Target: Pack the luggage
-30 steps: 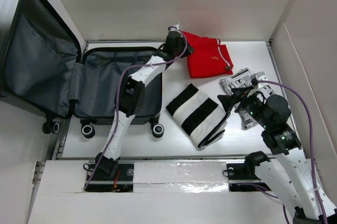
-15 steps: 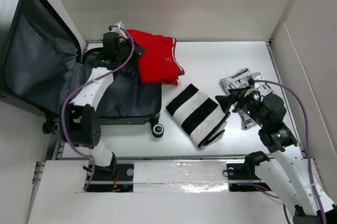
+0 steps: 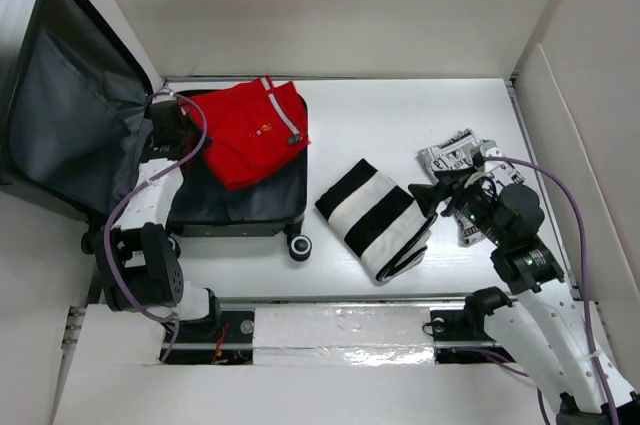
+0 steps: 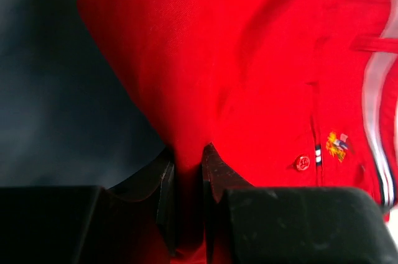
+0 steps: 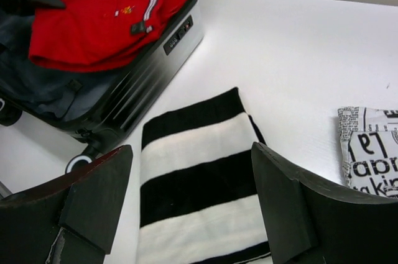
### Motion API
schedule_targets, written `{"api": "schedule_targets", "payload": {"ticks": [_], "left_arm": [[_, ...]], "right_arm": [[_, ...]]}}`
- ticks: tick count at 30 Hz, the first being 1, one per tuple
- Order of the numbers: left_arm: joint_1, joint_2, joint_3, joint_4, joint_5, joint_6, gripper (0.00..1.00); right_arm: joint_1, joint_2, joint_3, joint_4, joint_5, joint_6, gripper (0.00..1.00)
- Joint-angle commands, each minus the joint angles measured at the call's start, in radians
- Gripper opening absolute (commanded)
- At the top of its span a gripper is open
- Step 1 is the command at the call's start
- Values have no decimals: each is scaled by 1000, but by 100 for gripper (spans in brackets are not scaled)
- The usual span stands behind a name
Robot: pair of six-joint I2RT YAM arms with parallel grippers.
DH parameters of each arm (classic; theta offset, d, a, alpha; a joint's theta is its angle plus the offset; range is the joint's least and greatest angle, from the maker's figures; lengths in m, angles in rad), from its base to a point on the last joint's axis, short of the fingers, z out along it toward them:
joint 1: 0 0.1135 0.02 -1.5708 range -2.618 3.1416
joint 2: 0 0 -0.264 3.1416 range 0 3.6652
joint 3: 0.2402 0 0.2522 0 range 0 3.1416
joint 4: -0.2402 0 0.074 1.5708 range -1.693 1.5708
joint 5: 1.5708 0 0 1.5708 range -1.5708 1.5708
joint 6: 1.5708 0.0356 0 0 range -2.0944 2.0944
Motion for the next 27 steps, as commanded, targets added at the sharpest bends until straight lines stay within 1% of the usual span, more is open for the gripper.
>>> {"api": "schedule_targets", "payload": {"ticks": [1, 2, 3, 4, 5, 6, 7, 9, 10, 11, 12, 13, 14, 15, 16, 17, 18, 19, 20, 21, 22, 23, 24, 25, 26, 27], "left_arm": [[21, 43, -13, 0, -308, 49, 0], [21, 103, 3, -28, -318, 49, 0], [21, 131, 51, -59, -329, 49, 0], [31, 158, 72, -109, -368, 45, 0], [31, 190, 86, -122, -375, 45, 0], [31, 197, 91, -129, -366, 45, 14], [40, 197, 88, -125, -353, 40, 20], [40, 145, 70, -107, -341, 20, 33], [40, 117, 66, -90, -323, 16, 37], [40, 67, 69, -88, -318, 3, 40], [40, 42, 74, -88, -313, 0, 46], [40, 18, 77, -90, -304, -3, 51], [40, -31, 80, -90, -298, -6, 56], [40, -55, 80, -88, -293, -18, 63], [40, -79, 76, -80, -287, -24, 64], [40, -128, 70, -73, -287, -29, 65], [26, -151, 50, -48, -293, -47, 65], [-1, -179, 30, -27, -315, -52, 64], [-21, -240, 8, 2, -321, -54, 62], [-40, -269, -34, 63, -310, -54, 53], [-95, -298, -55, 82, -274, -55, 45], [-133, -340, -78, 123, -254, -55, 38], [-174, -349, -81, 145, -234, -54, 27], [-222, -352, -75, 162, -224, -52, 23], [-326, -342, -67, 156, -234, -52, 18], [-377, -334, -50, 154, -241, -50, 12]], "right_arm": [[9, -3, -14, 41, 35, 11, 83], [9, 3, -14, 40, 39, 13, 83], [9, 8, -13, 38, 41, 13, 83], [9, 13, -10, 38, 39, 13, 83], [9, 23, -6, 40, 36, 12, 84], [9, 30, -6, 40, 36, 10, 85], [9, 36, -8, 41, 39, 10, 87], [9, 68, -10, 40, 41, 10, 88], [9, 82, -10, 35, 45, 10, 87], [9, 106, -10, 35, 53, 8, 85], [9, 121, -11, 37, 58, 10, 82], [9, 135, -13, 38, 62, 10, 78], [9, 149, -14, 50, 65, 11, 65], [9, 181, -17, 60, 72, 13, 54], [9, 201, -19, 66, 76, 18, 44], [9, 223, -19, 78, 79, 19, 27], [18, 268, -19, 89, 72, 19, 16], [18, 295, -14, 96, 62, 16, 9], [18, 322, -8, 99, 50, 5, 5], [47, 348, 0, 101, 39, -1, 5], [68, 396, 4, 104, 45, -7, 5], [93, 420, 16, 109, 73, -14, 8], [121, 445, 26, 107, 94, -18, 10], [189, 470, 36, 109, 111, -21, 14], [225, 525, 47, 109, 128, -36, 27], [260, 555, 79, 101, 165, -39, 33]]}}
